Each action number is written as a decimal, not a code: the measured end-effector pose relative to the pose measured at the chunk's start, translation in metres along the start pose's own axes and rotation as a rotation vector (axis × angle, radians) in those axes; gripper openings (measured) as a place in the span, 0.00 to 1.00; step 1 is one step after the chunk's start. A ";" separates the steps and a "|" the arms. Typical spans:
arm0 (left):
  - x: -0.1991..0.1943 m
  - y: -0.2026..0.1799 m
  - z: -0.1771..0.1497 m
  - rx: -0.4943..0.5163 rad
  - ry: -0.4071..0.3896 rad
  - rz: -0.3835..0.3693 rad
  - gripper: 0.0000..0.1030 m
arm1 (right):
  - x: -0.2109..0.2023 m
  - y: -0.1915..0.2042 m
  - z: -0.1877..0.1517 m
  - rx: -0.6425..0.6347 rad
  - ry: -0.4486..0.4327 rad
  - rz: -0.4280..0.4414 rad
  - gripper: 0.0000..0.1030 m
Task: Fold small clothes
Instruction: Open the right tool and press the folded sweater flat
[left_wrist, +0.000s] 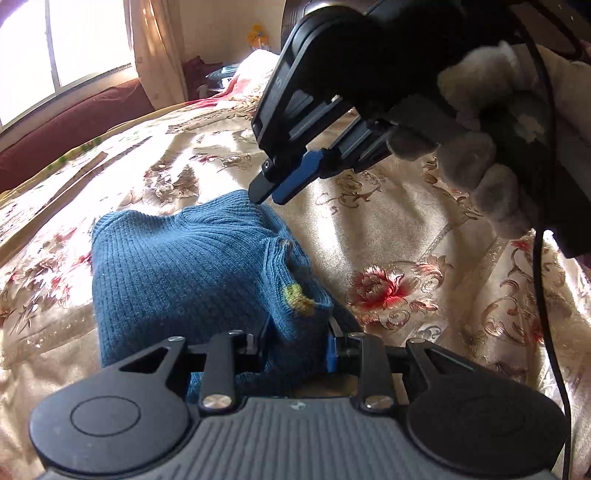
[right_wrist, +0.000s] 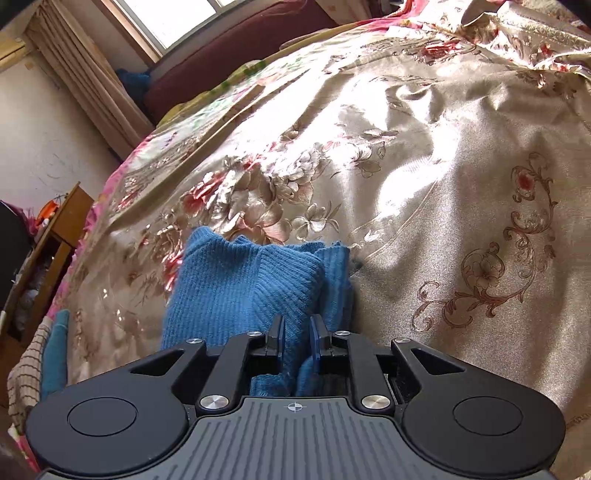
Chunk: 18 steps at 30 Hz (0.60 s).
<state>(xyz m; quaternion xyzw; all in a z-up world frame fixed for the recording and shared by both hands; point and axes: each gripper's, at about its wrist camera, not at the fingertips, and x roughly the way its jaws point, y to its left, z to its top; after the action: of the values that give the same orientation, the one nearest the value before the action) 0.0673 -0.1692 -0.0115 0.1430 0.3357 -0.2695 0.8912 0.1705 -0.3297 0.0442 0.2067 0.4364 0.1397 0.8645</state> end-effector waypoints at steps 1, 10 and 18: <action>-0.004 0.001 -0.002 0.000 -0.001 -0.013 0.34 | -0.005 0.005 -0.004 -0.014 0.003 0.021 0.18; -0.038 0.029 -0.016 -0.093 0.010 -0.048 0.36 | -0.006 0.023 -0.051 -0.065 0.097 0.060 0.26; -0.049 0.061 -0.019 -0.184 -0.007 0.015 0.37 | -0.014 0.012 -0.081 -0.043 0.111 0.045 0.06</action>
<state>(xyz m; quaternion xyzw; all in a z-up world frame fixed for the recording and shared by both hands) 0.0616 -0.0921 0.0119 0.0622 0.3550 -0.2315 0.9036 0.0958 -0.3059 0.0166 0.1897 0.4757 0.1797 0.8399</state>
